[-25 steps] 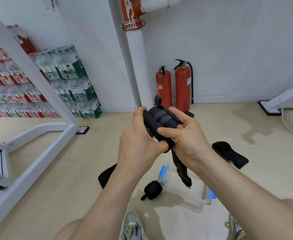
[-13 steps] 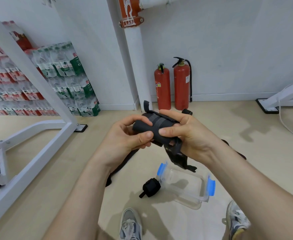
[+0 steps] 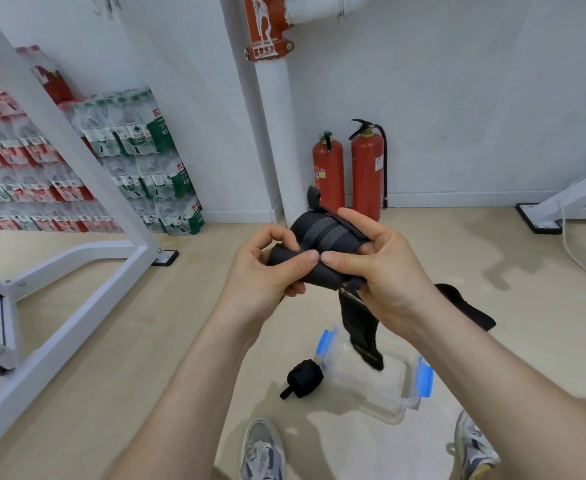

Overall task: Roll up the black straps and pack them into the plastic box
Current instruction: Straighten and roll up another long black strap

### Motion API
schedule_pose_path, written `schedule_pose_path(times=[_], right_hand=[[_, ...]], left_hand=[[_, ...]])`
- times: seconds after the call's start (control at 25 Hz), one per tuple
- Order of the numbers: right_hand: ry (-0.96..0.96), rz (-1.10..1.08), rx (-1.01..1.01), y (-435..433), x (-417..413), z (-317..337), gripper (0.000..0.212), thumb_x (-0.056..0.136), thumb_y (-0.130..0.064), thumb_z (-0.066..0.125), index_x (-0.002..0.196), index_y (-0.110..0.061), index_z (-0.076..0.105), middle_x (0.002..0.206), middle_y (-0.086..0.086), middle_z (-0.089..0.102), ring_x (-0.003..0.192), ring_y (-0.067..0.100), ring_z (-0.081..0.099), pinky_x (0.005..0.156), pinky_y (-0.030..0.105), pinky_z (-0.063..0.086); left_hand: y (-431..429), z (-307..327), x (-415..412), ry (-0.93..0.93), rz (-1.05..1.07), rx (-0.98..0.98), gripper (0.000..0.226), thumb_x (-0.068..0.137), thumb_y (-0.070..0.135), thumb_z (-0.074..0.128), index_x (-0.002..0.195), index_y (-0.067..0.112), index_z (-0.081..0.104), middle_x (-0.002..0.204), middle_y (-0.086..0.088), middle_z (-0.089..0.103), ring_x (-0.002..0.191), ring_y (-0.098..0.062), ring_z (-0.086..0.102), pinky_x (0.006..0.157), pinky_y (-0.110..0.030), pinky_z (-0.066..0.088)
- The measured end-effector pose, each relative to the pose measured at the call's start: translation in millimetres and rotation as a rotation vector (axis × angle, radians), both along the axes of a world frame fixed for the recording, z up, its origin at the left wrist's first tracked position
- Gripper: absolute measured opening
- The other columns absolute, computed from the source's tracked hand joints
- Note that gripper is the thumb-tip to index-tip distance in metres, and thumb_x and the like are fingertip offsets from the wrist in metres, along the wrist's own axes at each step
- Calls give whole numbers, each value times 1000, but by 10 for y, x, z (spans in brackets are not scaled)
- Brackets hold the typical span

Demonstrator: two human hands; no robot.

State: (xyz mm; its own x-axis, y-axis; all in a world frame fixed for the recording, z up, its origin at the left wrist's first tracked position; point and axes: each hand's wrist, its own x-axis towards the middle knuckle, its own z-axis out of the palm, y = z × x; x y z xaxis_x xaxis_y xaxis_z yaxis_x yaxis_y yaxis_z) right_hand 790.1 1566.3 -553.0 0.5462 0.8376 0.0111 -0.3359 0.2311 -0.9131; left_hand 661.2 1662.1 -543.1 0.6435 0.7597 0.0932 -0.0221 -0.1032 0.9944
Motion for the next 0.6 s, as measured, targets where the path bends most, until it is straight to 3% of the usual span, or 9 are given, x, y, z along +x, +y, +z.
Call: schedule_pose_path(times=[0.12, 0.2, 0.32, 0.44, 0.6], right_hand=[[-11, 47, -2, -15, -17, -7, 74, 77, 14, 69, 141, -15, 47, 103, 11, 76, 94, 26, 73, 87, 43, 56], [4, 47, 1, -16, 12, 0, 66, 77, 15, 69, 133, -17, 53, 99, 9, 77, 90, 24, 73, 83, 37, 57], [86, 54, 10, -32, 105, 35, 48, 77, 15, 66, 113, -17, 63, 93, 7, 76, 82, 21, 72, 72, 32, 59], [171, 92, -3, -51, 135, 44, 58, 77, 12, 66, 130, -9, 57, 107, 14, 73, 82, 20, 73, 64, 28, 59], [215, 99, 11, -51, 108, 39, 62, 80, 11, 64, 139, -6, 51, 120, 16, 66, 88, 22, 73, 70, 31, 61]], left_hand=[[-4, -17, 49, -10, 29, -49, 23, 83, 12, 76, 69, 20, 59, 58, 0, 54, 42, -14, 43, 43, -21, 35], [4, -14, 29, -16, -11, -111, 19, 72, 20, 84, 68, 22, 65, 62, -2, 59, 42, -13, 48, 43, -20, 41], [58, -21, -75, -55, -234, -149, 27, 66, 4, 80, 78, 28, 75, 73, -5, 70, 59, -16, 68, 66, -24, 60], [92, -16, -117, -63, -293, -103, 32, 68, 2, 72, 82, 30, 77, 78, -5, 72, 66, -17, 71, 71, -25, 60], [110, -21, -105, -86, -287, -31, 30, 59, 15, 87, 84, 30, 77, 78, -2, 73, 64, -17, 69, 66, -23, 58]])
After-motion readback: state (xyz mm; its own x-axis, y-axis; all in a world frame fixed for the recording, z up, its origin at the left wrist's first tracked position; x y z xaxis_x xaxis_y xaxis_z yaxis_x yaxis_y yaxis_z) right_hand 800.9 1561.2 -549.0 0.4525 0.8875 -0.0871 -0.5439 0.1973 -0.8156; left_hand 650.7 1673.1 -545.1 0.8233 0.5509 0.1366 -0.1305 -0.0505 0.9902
